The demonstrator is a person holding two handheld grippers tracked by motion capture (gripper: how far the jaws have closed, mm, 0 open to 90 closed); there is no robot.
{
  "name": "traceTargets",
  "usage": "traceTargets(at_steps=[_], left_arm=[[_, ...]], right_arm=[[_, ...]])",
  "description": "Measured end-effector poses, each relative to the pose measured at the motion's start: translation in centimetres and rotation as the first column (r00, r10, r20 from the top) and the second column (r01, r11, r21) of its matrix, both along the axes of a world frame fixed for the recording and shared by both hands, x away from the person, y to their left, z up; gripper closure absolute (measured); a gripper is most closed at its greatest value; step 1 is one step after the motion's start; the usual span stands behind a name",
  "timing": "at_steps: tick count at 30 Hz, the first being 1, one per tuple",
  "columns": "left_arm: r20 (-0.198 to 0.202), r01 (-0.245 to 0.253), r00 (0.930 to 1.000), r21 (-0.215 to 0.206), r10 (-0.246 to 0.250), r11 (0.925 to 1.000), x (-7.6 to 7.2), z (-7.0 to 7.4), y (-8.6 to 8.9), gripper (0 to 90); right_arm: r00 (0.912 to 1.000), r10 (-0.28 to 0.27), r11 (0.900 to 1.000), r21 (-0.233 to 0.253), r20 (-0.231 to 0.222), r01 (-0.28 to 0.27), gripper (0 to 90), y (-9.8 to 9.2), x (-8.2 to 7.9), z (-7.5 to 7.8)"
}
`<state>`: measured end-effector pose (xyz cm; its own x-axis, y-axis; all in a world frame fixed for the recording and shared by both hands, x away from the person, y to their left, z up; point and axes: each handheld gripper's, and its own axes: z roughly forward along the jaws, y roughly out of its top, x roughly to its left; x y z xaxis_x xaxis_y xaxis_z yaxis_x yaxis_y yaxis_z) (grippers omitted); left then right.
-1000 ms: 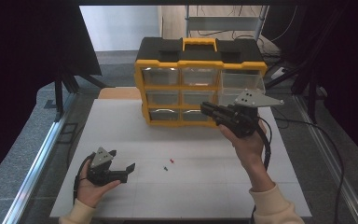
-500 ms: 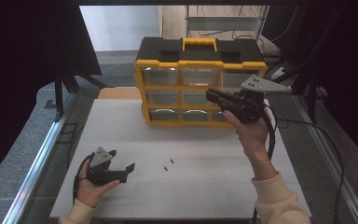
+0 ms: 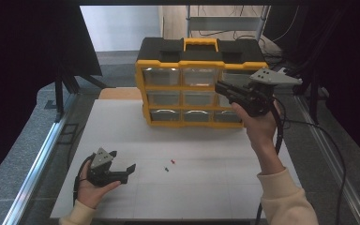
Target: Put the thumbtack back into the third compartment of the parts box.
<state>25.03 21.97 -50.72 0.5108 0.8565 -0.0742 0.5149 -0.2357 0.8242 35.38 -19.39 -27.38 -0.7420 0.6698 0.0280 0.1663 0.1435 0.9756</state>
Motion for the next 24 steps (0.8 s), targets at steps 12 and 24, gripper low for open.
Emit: traceTargets(at_steps=[12,24], left_arm=[[0.001,-0.002,1.0000,-0.002,0.002,1.0000,0.0,0.0,0.0,9.6],[-0.001,0.000,1.0000,0.001,0.000,1.0000,0.1,-0.1,0.0,9.6]], right_arm=[[0.9923,-0.122,0.991,-0.053,0.024,0.123,82.5,-1.7,1.2,0.9],[0.9725,-0.233,0.968,-0.098,0.006,0.232,82.4,-3.0,3.7,0.7]])
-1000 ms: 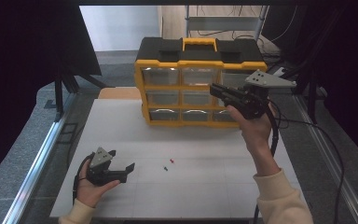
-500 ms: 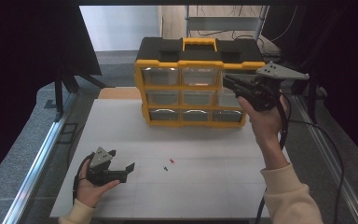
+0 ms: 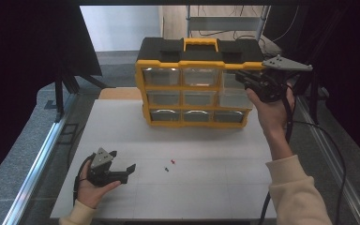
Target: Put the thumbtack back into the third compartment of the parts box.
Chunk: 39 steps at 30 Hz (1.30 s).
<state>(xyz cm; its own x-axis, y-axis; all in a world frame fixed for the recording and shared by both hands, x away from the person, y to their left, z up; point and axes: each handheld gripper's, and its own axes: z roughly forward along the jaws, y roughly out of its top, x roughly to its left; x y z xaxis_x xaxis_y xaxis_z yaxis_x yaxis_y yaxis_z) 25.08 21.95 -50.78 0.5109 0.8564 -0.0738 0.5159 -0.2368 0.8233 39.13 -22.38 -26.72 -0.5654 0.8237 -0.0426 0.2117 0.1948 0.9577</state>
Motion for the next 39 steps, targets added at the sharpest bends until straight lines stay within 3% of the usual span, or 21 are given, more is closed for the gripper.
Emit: traceTargets(at_steps=[6,9,13,18,25,35,39], left_arm=[[0.000,0.000,1.0000,0.000,0.000,1.0000,0.0,0.0,0.1,9.6],[0.002,0.000,1.0000,-0.001,0.000,1.0000,0.0,0.0,0.1,9.6],[0.001,0.001,1.0000,0.000,-0.001,1.0000,0.0,0.0,0.0,9.6],[0.001,0.003,1.0000,0.003,-0.003,1.0000,-0.1,0.0,0.0,9.5],[0.001,0.005,1.0000,0.007,-0.005,1.0000,-0.1,0.1,-0.1,9.6],[0.005,0.006,1.0000,0.003,-0.006,1.0000,-0.1,0.1,-0.1,9.6],[0.006,0.005,1.0000,0.001,-0.005,1.0000,-0.2,0.1,-0.1,9.6]], right_arm=[[0.9999,-0.013,1.000,-0.018,0.004,0.013,78.6,0.3,0.4,0.1],[0.9991,-0.035,0.998,-0.042,0.022,0.036,52.1,0.5,0.4,0.0],[0.9997,-0.022,1.000,-0.019,0.010,0.022,35.8,0.8,0.0,-0.1],[0.9976,0.064,0.998,0.009,0.027,-0.064,32.9,1.3,-1.5,-0.1],[0.9845,0.165,0.985,0.045,0.060,-0.168,32.4,2.1,-4.0,-0.5],[0.9604,0.274,0.962,-0.010,0.050,-0.274,31.8,4.7,-6.9,-2.4],[0.9544,0.295,0.955,0.005,0.048,-0.295,31.8,5.2,-7.4,-3.4]])
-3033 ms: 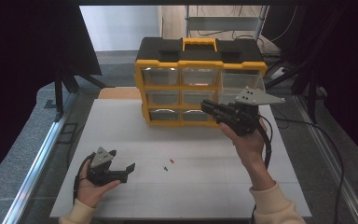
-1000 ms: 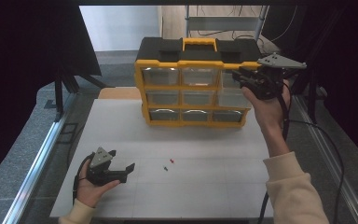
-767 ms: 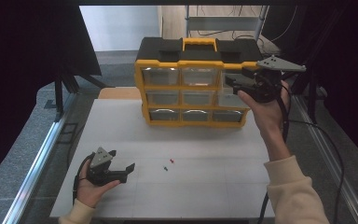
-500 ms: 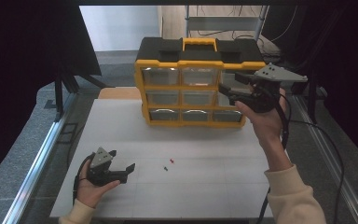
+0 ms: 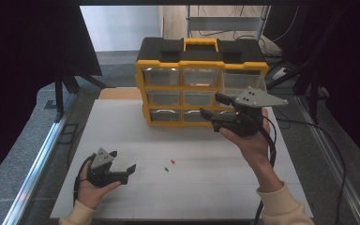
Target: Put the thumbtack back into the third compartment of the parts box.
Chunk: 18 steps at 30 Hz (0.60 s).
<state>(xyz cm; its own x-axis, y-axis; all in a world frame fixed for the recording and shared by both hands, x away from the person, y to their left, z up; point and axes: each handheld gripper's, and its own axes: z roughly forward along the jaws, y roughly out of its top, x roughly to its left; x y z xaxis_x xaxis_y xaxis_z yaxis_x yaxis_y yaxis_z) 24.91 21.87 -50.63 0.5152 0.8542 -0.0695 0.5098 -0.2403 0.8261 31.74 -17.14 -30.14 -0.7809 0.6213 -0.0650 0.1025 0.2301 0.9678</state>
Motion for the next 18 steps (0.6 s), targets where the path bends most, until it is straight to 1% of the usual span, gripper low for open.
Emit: traceTargets(at_steps=[2,3,5,6,8,12,14,16,18], left_arm=[[0.000,0.000,1.0000,-0.001,0.000,1.0000,0.0,0.0,0.0,9.6],[-0.001,0.000,1.0000,0.000,0.000,1.0000,0.0,0.0,0.0,9.6],[-0.003,0.000,1.0000,-0.002,0.000,1.0000,0.0,0.0,-0.1,9.6],[-0.002,0.000,1.0000,0.000,0.000,1.0000,0.0,0.0,-0.1,9.6],[0.001,0.004,1.0000,0.004,-0.004,1.0000,0.0,0.0,-0.1,9.6],[0.002,0.003,1.0000,0.003,-0.003,1.0000,0.0,0.1,-0.1,9.6],[0.003,0.001,1.0000,0.002,-0.001,1.0000,0.0,0.0,-0.1,9.6],[0.003,0.002,1.0000,0.001,-0.002,1.0000,0.0,0.0,-0.1,9.6],[0.002,0.004,1.0000,0.003,-0.004,1.0000,0.0,0.0,-0.1,9.6]], right_arm=[[1.0000,0.003,1.000,-0.013,-0.005,-0.003,31.6,0.1,-0.3,-0.4],[0.9998,0.015,1.000,-0.004,-0.012,-0.015,31.6,0.2,-0.3,-0.7],[0.9994,0.024,1.000,-0.001,-0.024,-0.024,31.6,0.4,-0.5,-1.2],[0.9992,0.027,1.000,-0.008,-0.029,-0.027,31.5,0.4,-0.5,-1.5],[0.9983,0.040,0.999,-0.001,-0.043,-0.040,31.5,0.8,-0.6,-2.1],[0.9969,0.048,0.999,-0.019,-0.062,-0.049,31.4,1.4,-0.6,-3.4],[0.9952,0.057,0.998,-0.017,-0.079,-0.058,31.3,1.7,-0.5,-4.0],[0.9935,0.059,0.998,-0.029,-0.097,-0.062,31.2,2.0,-0.4,-4.7],[0.9915,0.065,0.997,-0.030,-0.113,-0.069,31.1,2.2,-0.2,-5.3]])
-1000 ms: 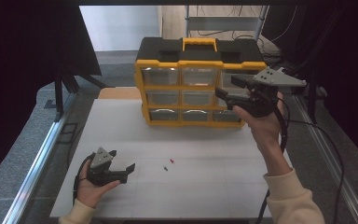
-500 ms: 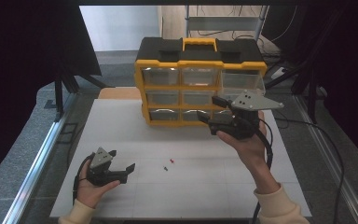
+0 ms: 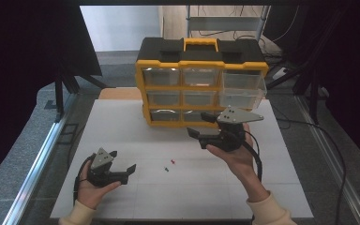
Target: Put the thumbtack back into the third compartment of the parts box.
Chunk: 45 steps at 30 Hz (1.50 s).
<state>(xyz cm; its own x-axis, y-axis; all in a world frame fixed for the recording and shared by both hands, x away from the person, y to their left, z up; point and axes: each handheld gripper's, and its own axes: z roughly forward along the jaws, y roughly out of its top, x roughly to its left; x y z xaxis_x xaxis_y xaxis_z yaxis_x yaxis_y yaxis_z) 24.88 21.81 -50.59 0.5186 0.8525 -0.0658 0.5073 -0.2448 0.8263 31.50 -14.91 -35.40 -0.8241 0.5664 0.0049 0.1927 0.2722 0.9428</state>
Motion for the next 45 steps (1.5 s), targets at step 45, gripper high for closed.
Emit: traceTargets(at_steps=[45], left_arm=[[0.006,0.007,1.0000,0.003,-0.007,1.0000,-0.1,0.1,-0.1,9.6]], right_arm=[[0.9752,0.023,0.972,-0.225,-0.220,-0.074,30.8,5.7,3.2,-11.6]])
